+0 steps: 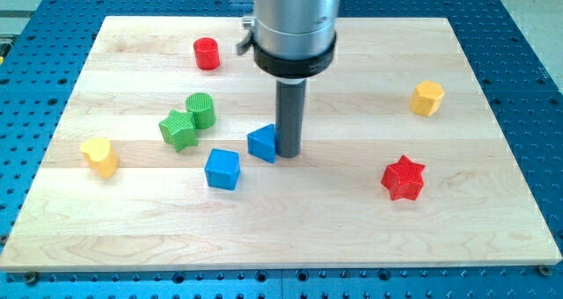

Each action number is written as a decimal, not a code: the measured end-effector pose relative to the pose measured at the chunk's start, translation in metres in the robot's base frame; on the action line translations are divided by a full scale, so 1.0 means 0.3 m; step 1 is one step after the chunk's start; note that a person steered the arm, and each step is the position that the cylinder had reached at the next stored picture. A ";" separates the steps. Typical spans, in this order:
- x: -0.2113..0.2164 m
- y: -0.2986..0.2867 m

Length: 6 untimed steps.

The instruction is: Push the triangle to the blue cube

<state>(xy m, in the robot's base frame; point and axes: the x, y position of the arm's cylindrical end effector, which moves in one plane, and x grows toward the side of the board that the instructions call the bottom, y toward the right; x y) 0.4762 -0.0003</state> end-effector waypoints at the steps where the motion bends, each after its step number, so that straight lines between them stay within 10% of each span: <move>1: -0.037 -0.026; 6: -0.067 -0.118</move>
<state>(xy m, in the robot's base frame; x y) 0.4561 -0.0357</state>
